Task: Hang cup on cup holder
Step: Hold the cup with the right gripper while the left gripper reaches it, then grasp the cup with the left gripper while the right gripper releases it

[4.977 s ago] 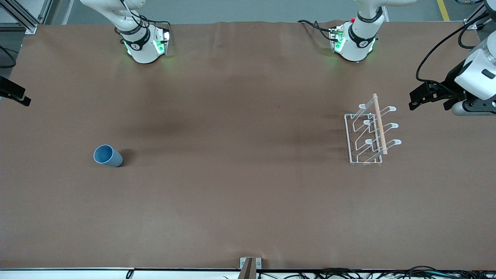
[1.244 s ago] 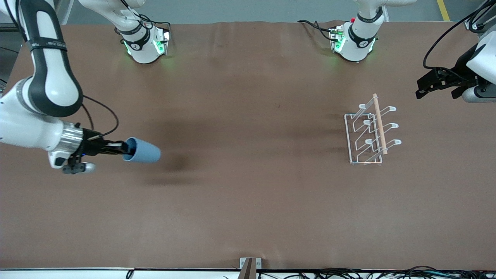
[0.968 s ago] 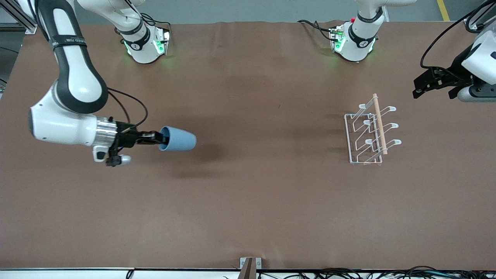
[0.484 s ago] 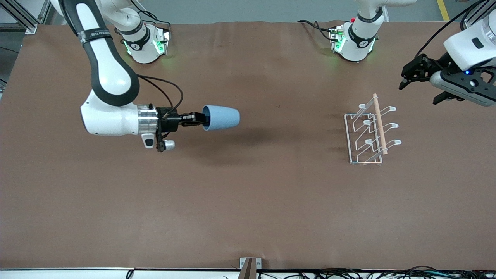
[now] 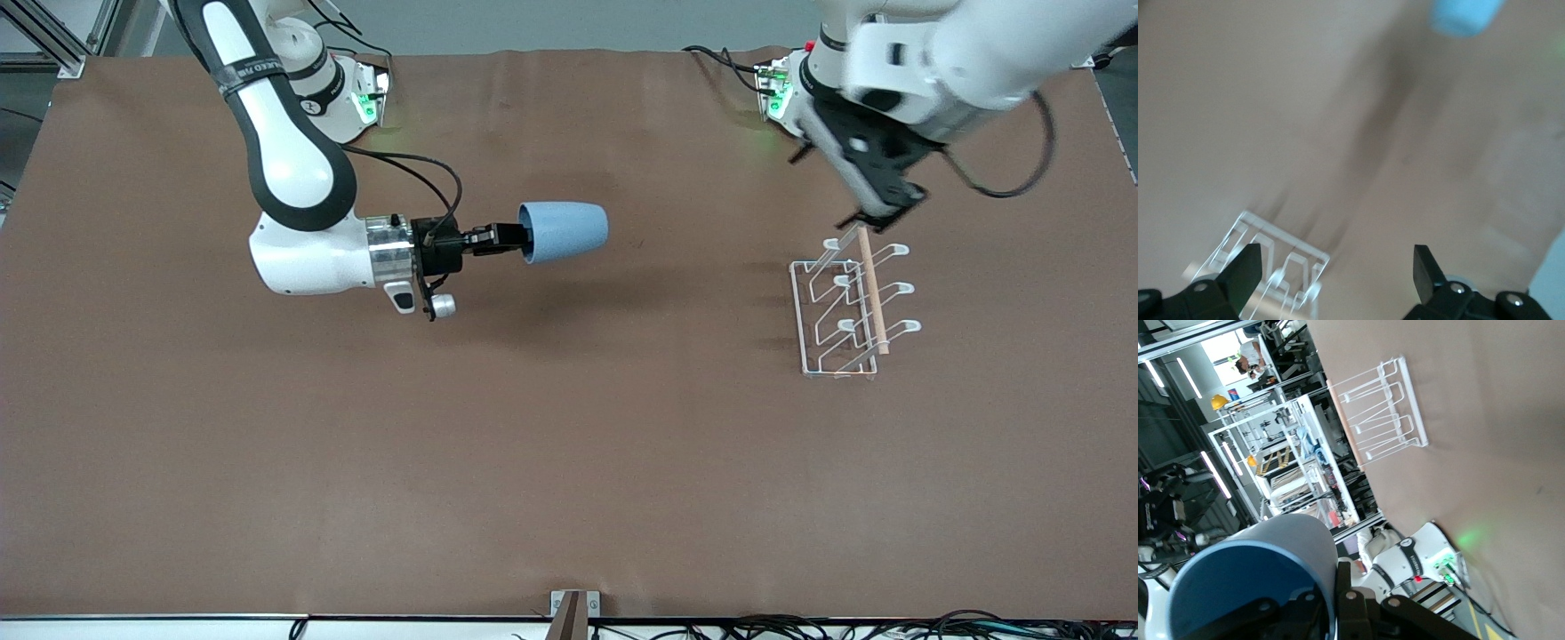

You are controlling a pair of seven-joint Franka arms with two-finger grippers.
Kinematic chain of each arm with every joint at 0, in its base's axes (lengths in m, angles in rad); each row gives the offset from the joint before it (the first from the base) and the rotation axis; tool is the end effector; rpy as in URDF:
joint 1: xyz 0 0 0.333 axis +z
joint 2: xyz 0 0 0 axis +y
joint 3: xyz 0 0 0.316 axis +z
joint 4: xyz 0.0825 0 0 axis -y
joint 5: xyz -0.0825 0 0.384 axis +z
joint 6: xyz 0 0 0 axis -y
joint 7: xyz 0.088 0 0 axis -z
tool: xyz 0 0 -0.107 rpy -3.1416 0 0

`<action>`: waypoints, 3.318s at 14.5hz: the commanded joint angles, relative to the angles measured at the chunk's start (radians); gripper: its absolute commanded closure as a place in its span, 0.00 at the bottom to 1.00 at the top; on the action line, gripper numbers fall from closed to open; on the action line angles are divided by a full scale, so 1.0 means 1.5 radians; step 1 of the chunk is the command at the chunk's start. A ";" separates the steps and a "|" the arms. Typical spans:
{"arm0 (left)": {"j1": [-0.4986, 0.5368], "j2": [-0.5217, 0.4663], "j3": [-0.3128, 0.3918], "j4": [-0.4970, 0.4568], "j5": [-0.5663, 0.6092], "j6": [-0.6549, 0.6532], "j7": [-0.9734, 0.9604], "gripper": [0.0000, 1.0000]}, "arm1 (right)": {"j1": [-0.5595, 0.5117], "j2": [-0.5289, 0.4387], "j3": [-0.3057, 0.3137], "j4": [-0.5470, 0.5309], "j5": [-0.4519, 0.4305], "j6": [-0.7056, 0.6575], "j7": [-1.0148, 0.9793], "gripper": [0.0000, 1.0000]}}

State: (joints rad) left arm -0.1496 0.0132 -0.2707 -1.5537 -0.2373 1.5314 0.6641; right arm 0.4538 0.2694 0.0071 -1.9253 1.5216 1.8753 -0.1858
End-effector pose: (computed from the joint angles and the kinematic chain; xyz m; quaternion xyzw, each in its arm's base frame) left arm 0.4959 -0.2489 0.6253 0.8489 -0.5144 -0.0026 0.1213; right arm 0.5178 0.3412 0.3876 -0.7755 0.0657 0.1989 0.5956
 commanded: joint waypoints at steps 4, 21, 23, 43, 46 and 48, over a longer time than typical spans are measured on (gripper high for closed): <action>0.002 0.081 -0.126 0.017 -0.036 0.062 0.035 0.00 | 0.024 -0.005 -0.006 -0.015 0.033 0.000 -0.008 1.00; -0.102 0.205 -0.143 0.013 -0.033 0.280 0.011 0.00 | 0.032 0.003 -0.006 -0.014 0.033 0.002 -0.009 0.99; -0.101 0.205 -0.141 0.014 -0.033 0.282 0.011 0.00 | 0.033 0.003 -0.006 -0.013 0.034 0.003 -0.009 0.99; -0.097 0.207 -0.139 0.003 0.020 0.265 -0.014 0.83 | 0.025 0.000 -0.011 -0.012 0.028 0.036 -0.001 0.00; -0.082 0.206 -0.139 0.004 0.077 0.230 -0.014 0.82 | -0.012 -0.007 -0.029 -0.007 -0.027 0.036 0.051 0.00; -0.081 0.195 -0.138 0.004 0.147 0.191 -0.015 0.82 | -0.056 -0.010 -0.029 0.009 -0.119 0.034 0.091 0.00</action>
State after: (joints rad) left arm -0.2779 0.3346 -0.4756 -1.5492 -0.0984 1.8751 0.6519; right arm 0.4361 0.2842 -0.0432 -1.9193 1.4438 1.9338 -0.1194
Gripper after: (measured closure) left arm 0.238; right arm 0.374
